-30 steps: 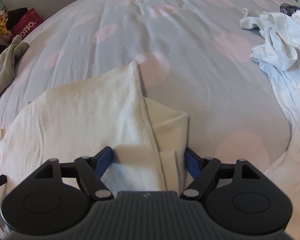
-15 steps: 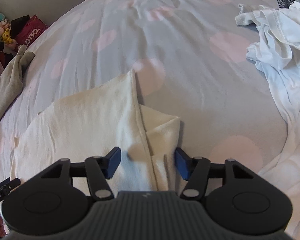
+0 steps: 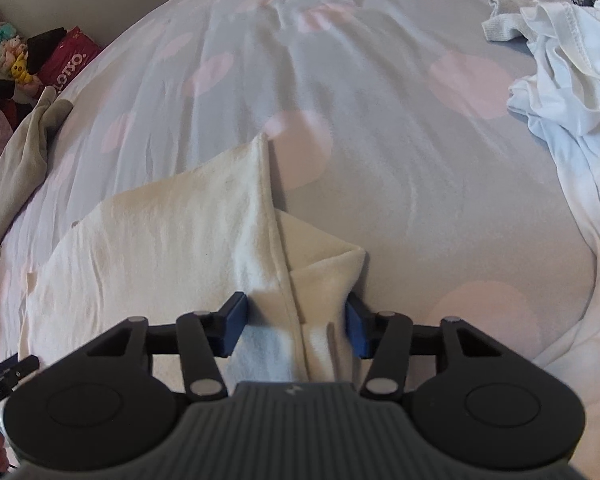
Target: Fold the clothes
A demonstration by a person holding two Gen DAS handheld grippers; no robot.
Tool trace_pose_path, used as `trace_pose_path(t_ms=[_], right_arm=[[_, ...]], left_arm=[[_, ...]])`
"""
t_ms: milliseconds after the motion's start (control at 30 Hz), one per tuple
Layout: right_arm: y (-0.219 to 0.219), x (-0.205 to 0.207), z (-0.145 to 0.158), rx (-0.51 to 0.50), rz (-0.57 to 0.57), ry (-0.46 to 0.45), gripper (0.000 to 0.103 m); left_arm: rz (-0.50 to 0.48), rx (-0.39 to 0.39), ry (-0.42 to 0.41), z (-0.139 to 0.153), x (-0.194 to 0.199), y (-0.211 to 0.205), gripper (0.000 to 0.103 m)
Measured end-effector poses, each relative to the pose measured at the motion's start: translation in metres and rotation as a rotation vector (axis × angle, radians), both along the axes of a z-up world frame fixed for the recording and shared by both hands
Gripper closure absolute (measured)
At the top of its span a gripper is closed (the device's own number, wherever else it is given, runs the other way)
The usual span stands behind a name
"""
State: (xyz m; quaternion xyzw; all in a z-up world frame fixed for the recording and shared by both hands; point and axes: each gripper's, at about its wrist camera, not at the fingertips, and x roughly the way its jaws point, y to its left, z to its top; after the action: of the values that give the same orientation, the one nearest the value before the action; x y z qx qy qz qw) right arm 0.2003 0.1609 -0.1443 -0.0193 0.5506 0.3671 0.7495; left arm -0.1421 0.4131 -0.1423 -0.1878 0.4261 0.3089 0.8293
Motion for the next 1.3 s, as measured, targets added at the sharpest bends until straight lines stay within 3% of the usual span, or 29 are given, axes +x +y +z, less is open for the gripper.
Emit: trace_pose_path(t_ms=[33, 67, 133, 400, 667, 800, 900, 1067, 1133, 1300], right_arm=[[-0.001, -0.001, 0.000, 0.008, 0.002, 0.002, 0.070], [-0.001, -0.002, 0.000, 0.016, 0.004, 0.004, 0.077], [-0.002, -0.005, 0.003, 0.031, -0.002, 0.007, 0.083], [0.008, -0.031, 0.054, 0.025, 0.072, -0.067, 0.085], [0.046, -0.079, 0.120, 0.095, 0.137, 0.026, 0.085], [0.075, -0.108, 0.139, 0.118, 0.173, 0.062, 0.085], [0.097, -0.126, 0.144, 0.144, 0.191, 0.106, 0.085], [0.137, -0.160, 0.142, 0.183, 0.221, 0.152, 0.085], [0.151, -0.171, 0.133, 0.182, 0.223, 0.174, 0.085], [0.183, -0.197, 0.102, 0.155, 0.237, 0.206, 0.085]], left_arm=[[0.001, 0.000, 0.000, 0.000, 0.000, 0.000, 0.042], [0.001, 0.000, -0.001, 0.000, 0.000, 0.000, 0.042], [0.002, 0.000, -0.003, 0.001, -0.001, 0.000, 0.042], [0.028, -0.030, -0.024, 0.005, -0.009, 0.005, 0.045], [0.022, -0.131, -0.082, 0.016, -0.019, 0.006, 0.051], [-0.035, -0.173, -0.109, 0.030, -0.023, 0.005, 0.060], [-0.080, -0.183, -0.103, 0.037, -0.026, 0.008, 0.064], [-0.073, -0.193, -0.121, 0.037, -0.044, 0.023, 0.066], [-0.053, -0.210, -0.133, 0.033, -0.050, 0.028, 0.071], [-0.008, -0.218, -0.133, 0.023, -0.058, 0.039, 0.072]])
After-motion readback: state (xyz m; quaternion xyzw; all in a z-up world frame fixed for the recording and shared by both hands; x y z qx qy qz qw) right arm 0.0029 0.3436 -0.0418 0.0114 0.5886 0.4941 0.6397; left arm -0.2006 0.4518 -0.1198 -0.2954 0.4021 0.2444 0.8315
